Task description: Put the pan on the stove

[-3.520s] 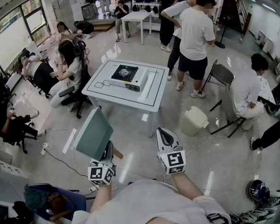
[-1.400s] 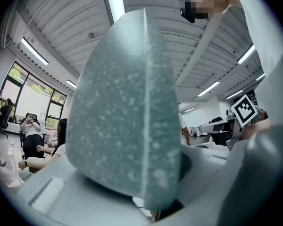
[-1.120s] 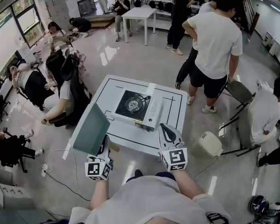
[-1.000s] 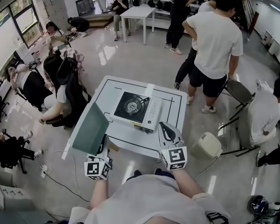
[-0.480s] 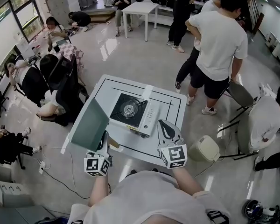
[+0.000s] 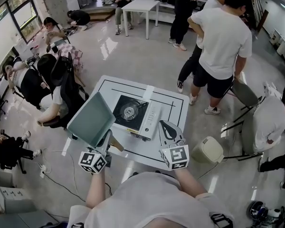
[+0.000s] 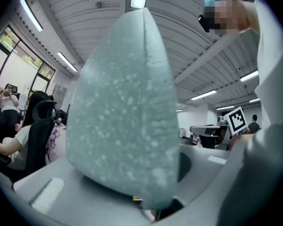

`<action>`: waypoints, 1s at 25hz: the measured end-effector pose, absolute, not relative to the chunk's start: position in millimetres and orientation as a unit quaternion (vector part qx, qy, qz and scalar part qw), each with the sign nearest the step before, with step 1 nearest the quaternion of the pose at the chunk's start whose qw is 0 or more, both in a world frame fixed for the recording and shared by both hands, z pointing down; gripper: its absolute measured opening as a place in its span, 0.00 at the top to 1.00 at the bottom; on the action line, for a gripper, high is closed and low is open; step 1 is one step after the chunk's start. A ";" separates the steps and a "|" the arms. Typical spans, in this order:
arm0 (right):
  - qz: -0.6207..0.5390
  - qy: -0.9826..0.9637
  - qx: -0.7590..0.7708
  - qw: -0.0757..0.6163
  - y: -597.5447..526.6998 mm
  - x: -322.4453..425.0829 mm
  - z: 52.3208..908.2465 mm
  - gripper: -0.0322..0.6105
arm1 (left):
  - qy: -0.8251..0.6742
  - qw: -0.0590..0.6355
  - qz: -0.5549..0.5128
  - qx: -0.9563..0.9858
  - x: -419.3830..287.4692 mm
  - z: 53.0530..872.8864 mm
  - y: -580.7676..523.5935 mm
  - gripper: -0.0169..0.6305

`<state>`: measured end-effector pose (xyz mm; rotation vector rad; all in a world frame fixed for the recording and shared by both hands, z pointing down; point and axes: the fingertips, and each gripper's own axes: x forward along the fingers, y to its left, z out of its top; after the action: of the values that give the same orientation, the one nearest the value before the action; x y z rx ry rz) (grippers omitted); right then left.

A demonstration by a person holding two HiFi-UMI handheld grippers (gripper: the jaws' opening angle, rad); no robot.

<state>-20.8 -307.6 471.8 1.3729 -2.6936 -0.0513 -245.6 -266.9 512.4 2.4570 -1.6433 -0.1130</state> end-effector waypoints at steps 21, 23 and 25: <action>0.008 -0.864 0.496 0.086 -323.5 11.1 496.3 0.94 | -0.279 0.382 -0.008 0.881 -214.1 619.5 -363.0 0.79; 0.009 -0.861 0.500 0.089 -324.8 14.4 498.2 0.94 | -0.254 0.410 -0.015 0.876 -213.3 628.2 -371.5 0.78; 0.012 -0.860 0.503 0.091 -325.3 17.0 499.3 0.94 | -0.222 0.434 -0.023 0.873 -211.0 637.2 -377.4 0.78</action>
<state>17.0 -325.3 499.3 1.4938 -2.5549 0.0361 -211.0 -377.4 637.2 2.1739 -0.5534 -0.0567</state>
